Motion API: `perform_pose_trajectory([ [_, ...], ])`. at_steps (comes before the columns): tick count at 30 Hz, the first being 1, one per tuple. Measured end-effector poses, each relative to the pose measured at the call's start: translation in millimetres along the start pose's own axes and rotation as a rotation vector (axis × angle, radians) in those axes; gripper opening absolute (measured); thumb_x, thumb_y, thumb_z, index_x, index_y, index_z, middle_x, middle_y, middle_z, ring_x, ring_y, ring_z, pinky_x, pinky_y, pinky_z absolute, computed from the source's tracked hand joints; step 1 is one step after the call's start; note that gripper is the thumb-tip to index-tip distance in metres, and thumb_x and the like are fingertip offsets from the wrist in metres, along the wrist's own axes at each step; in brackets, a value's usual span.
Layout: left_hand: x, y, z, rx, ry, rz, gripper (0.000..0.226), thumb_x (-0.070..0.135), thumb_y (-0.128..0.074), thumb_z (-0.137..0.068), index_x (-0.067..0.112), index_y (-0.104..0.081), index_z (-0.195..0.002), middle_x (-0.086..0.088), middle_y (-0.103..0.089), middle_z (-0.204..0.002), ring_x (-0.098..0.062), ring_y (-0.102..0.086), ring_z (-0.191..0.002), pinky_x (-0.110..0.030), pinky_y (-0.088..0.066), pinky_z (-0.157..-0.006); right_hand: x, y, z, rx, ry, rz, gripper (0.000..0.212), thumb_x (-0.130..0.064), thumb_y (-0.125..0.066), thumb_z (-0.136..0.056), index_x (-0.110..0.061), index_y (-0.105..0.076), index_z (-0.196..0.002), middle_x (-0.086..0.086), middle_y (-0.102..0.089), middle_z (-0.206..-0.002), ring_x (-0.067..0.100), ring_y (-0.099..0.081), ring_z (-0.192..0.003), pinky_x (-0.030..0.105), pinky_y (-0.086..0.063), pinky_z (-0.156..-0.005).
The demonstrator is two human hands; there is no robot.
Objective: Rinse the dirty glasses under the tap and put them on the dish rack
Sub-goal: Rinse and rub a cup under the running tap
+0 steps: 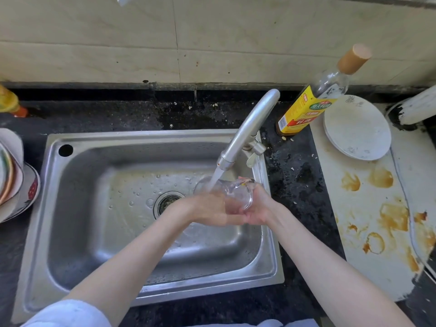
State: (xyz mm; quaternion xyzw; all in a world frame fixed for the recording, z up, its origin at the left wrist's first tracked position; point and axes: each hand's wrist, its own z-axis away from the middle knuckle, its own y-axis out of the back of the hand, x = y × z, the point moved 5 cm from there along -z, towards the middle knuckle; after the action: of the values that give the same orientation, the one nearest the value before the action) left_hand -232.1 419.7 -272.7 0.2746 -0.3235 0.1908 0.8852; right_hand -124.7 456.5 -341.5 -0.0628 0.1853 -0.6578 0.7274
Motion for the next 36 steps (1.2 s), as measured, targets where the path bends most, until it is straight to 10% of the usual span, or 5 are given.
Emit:
perform_pose_trajectory([
  [12, -28.5, 31.0, 16.4, 0.549, 0.073, 0.672, 0.009, 0.024, -0.070, -0.077, 0.022, -0.072, -0.068, -0.003, -0.073, -0.078, -0.011, -0.066, -0.079, -0.017, -0.048, -0.076, 1.5, -2.4, -10.0, 0.061, 0.293, -0.059, 0.064, -0.062, -0.045, -0.087, -0.013, -0.054, -0.127, 0.008, -0.065, -0.099, 0.018, -0.062, -0.064, 0.023, -0.044, -0.044],
  [18, -31.2, 24.7, 25.6, 0.606, -0.019, 0.198, 0.006, 0.023, -0.068, -0.083, 0.021, -0.072, -0.086, 0.006, -0.072, -0.088, -0.012, -0.064, -0.086, -0.029, -0.048, -0.083, 8.1, -5.8, -14.0, 0.077, 0.117, -0.207, 0.051, -0.055, -0.047, -0.090, -0.011, -0.058, -0.114, 0.011, -0.065, -0.082, 0.021, -0.064, -0.054, 0.020, -0.045, -0.038],
  [25, -17.5, 19.6, 36.4, 0.739, 0.042, -0.028, 0.014, 0.034, -0.059, -0.088, 0.032, -0.070, -0.097, 0.000, -0.072, -0.091, -0.026, -0.063, -0.090, -0.035, -0.046, -0.079, -11.9, -9.4, 1.4, 0.100, 0.164, 0.021, 0.040, -0.040, -0.033, -0.101, -0.011, -0.059, -0.101, 0.008, -0.069, -0.081, 0.019, -0.065, -0.075, 0.035, -0.048, -0.074],
  [28, -10.8, 18.8, 37.5, 0.701, 0.054, -0.233, 0.017, 0.035, -0.051, -0.092, 0.034, -0.065, -0.102, 0.001, -0.070, -0.095, -0.026, -0.061, -0.094, -0.029, -0.040, -0.072, -35.3, 1.6, 3.4, 0.197, 0.363, -0.118, 0.035, -0.016, -0.035, -0.101, -0.003, -0.042, -0.133, 0.013, -0.062, -0.121, 0.025, -0.055, -0.118, 0.043, -0.038, -0.105],
  [36, -2.2, 18.0, 38.6, 0.619, 0.096, -0.428, 0.022, 0.031, -0.044, -0.095, 0.031, -0.062, -0.108, -0.001, -0.069, -0.103, -0.028, -0.060, -0.099, -0.029, -0.034, -0.068, -52.4, -9.9, 25.6, 0.121, 0.365, -0.512, 0.025, 0.005, -0.029, -0.097, 0.011, -0.045, -0.115, 0.021, -0.048, -0.136, 0.032, -0.046, -0.127, 0.034, -0.043, -0.091],
])
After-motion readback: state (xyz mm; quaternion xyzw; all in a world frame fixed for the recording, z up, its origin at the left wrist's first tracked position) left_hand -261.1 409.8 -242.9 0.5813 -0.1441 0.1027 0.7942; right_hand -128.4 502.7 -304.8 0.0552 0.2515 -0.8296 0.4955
